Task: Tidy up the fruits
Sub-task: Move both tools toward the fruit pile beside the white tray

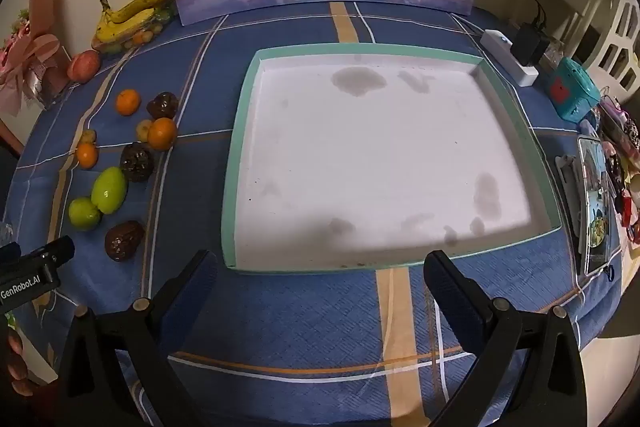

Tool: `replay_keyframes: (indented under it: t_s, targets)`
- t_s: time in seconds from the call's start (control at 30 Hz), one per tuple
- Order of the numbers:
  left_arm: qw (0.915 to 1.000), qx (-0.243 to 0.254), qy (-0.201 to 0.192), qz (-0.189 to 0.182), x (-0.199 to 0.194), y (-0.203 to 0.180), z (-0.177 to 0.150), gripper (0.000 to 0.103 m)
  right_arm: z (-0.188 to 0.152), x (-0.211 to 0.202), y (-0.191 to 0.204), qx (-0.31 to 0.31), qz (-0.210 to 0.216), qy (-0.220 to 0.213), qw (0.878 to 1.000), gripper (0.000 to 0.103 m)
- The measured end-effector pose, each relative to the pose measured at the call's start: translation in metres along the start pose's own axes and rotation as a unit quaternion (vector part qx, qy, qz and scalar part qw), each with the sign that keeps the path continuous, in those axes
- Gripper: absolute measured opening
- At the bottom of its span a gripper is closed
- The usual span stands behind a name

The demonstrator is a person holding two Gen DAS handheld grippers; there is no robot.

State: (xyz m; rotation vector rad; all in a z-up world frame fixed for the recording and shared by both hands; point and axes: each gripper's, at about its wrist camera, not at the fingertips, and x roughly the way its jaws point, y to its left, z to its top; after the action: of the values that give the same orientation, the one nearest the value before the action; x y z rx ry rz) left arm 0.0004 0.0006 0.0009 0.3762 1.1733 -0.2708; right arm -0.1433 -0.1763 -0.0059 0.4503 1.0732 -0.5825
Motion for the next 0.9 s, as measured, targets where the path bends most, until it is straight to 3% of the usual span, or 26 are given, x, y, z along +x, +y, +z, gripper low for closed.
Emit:
replay_keyframes:
  t_s: [0.47, 0.6, 0.8, 0.9]
  targets:
    - [0.9945, -0.055, -0.072, -0.053, -0.014, 0.021, 0.012, 0.103, 0.004, -0.011, 0.010, -0.024, 0.029, -0.045, 0.998, 0.103]
    - [0.9909, -0.066, -0.098, -0.066, -0.019, 0.031, 0.015, 0.103, 0.010, -0.015, 0.017, -0.029, 0.079, -0.065, 0.994, 0.103]
    - [0.9799, -0.079, -0.171, -0.064, -0.040, 0.052, 0.020, 0.103, 0.020, -0.023, 0.039, -0.062, 0.128, -0.098, 0.985, 0.103]
    - [0.9766, -0.103, -0.167, -0.087, -0.040, 0.065, 0.024, 0.103, 0.022, -0.025, 0.056, -0.096, 0.136, -0.109, 0.980, 0.103]
